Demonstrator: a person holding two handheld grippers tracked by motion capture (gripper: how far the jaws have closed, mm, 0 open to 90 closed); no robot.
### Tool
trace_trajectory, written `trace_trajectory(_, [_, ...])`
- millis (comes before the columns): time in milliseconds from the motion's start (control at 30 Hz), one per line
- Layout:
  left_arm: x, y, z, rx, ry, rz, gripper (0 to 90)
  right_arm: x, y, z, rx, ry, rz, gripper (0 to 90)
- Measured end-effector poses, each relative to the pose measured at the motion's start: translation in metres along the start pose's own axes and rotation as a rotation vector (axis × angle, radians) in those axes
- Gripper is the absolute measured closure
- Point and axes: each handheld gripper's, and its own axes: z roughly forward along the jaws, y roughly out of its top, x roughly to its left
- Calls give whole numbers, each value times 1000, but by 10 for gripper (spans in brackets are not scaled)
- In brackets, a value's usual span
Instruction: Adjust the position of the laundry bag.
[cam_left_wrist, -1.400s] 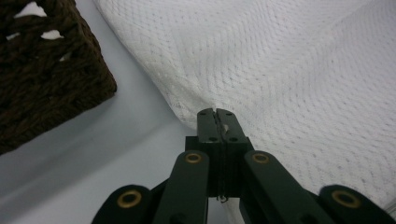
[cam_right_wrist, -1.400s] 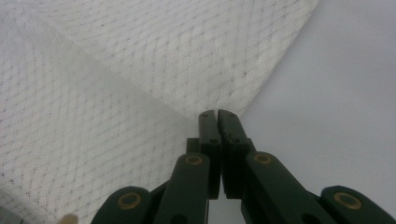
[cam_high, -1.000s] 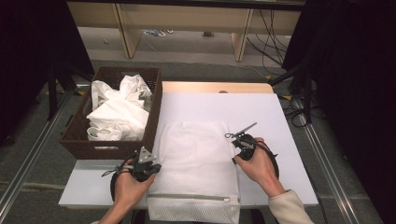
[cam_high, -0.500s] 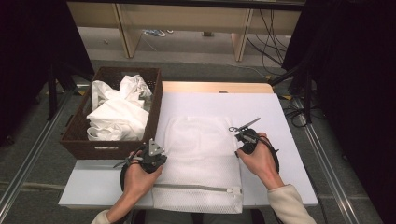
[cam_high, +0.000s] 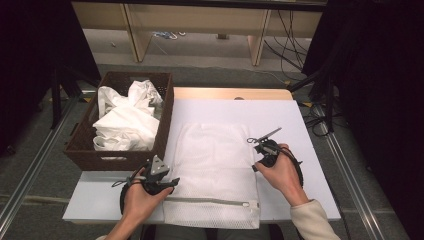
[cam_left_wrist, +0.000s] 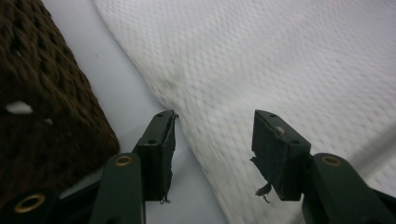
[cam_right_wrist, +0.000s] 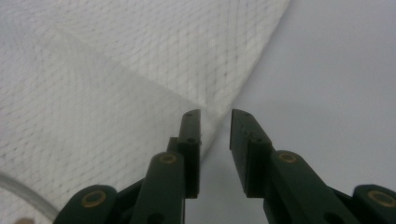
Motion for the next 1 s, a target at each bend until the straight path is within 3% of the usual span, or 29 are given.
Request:
trace_trajectory(33, [-2, -3, -3, 7, -6, -1, 493, -1, -2, -1, 8, 14, -4, 745])
trace_trajectory(67, [-3, -6, -7, 43, -34, 24, 496, 0, -4, -1, 27, 19, 11, 744])
trace_trajectory(100, [-4, -8, -9, 44, -40, 21, 500, 2, -6, -1, 48, 24, 33, 740])
trace_trajectory(167, [-9, -13, -11, 62, -51, 17, 502, 1, -9, 0, 67, 30, 14, 737])
trace_trajectory(200, [-11, -14, -11, 63, -56, 13, 505, 3, -11, 1, 86, 26, 40, 733])
trace_trajectory(233, [-13, -16, -9, 61, -61, 1, 506, -1, -11, 4, 66, 32, -35, 731])
trace_trajectory(267, [-13, -16, -9, 71, -61, 13, 506, 1, -12, 4, 80, 51, -4, 726])
trace_trajectory(300, [-14, -16, -7, 84, -63, 5, 507, 3, -13, 6, 76, 37, 14, 719])
trace_trajectory(367, [-14, -16, -4, 97, -59, 1, 507, 4, -13, 10, 88, 44, -23, 700])
trace_trajectory(400, [-14, -16, -3, 102, -62, 0, 508, 6, -14, 12, 105, 43, 5, 695])
trace_trajectory(500, [-14, -16, -4, 96, -61, 8, 517, 13, -15, 16, 153, 43, 9, 692])
trace_trajectory(533, [-14, -16, -4, 96, -59, 9, 523, 11, -15, 18, 130, 34, -38, 693])
trace_trajectory(600, [-15, -16, -3, 101, -61, 8, 543, 15, -14, 17, 155, 19, -20, 704])
trace_trajectory(700, [-19, -15, -2, 93, -59, 13, 627, 19, -14, 18, 156, -10, -45, 812])
trace_trajectory(733, [-19, -14, -2, 103, -68, 24, 663, 23, -15, 19, 160, -5, -28, 866])
trace_trajectory(867, [-20, -12, 0, 102, -87, 17, 756, 25, -13, 20, 169, -1, -59, 900])
trace_trajectory(933, [-19, -10, 0, 118, -104, 11, 844, 25, -13, 20, 170, 4, -47, 900])
trace_trajectory(1000, [-21, -8, 2, 120, -92, 15, 874, 23, -12, 19, 167, 14, -36, 900])
